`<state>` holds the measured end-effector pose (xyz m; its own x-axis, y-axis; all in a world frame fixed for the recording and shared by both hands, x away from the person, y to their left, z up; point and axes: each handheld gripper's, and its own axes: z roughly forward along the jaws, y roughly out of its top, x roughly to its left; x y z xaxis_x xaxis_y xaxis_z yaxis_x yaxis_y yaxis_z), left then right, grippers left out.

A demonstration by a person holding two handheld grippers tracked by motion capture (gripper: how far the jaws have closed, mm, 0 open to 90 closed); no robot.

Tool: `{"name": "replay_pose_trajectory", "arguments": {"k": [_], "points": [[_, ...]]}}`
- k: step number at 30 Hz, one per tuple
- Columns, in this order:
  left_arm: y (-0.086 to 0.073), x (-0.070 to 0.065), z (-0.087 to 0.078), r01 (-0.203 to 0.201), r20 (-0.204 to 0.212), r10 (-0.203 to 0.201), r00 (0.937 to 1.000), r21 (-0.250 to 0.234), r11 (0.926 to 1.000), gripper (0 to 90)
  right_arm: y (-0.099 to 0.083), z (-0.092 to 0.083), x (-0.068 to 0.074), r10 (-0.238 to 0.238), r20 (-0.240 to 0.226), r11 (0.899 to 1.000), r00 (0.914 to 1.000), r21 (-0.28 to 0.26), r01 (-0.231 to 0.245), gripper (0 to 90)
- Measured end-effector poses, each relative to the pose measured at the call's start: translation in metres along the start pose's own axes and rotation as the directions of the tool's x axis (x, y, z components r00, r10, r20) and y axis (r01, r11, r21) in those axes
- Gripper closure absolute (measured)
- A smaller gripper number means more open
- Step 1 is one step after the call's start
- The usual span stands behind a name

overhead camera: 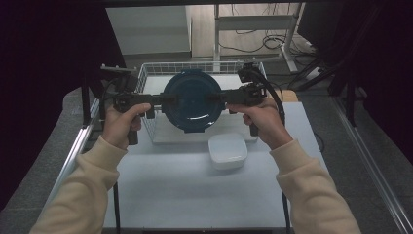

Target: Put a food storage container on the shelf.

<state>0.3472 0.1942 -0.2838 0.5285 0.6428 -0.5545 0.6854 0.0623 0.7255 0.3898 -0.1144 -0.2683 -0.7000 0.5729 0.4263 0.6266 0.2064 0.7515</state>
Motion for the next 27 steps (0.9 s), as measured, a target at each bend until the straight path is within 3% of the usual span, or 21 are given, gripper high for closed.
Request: {"name": "replay_pose_trajectory", "arguments": {"k": [13,27], "points": [[0.015,0.005,0.006,0.013,-0.002,-0.013,0.9999,0.001,0.9999,40.3,0.016,0.003,-0.009,-0.001,-0.002,1.0,1.0,0.003,0.001,35.6],[0.046,0.012,0.016,0.026,0.019,-0.026,0.9995,-0.001,0.9997,40.3,0.045,0.0,-0.021,-0.011,0.01,1.0,0.9999,-0.014,0.011,36.3]]}}
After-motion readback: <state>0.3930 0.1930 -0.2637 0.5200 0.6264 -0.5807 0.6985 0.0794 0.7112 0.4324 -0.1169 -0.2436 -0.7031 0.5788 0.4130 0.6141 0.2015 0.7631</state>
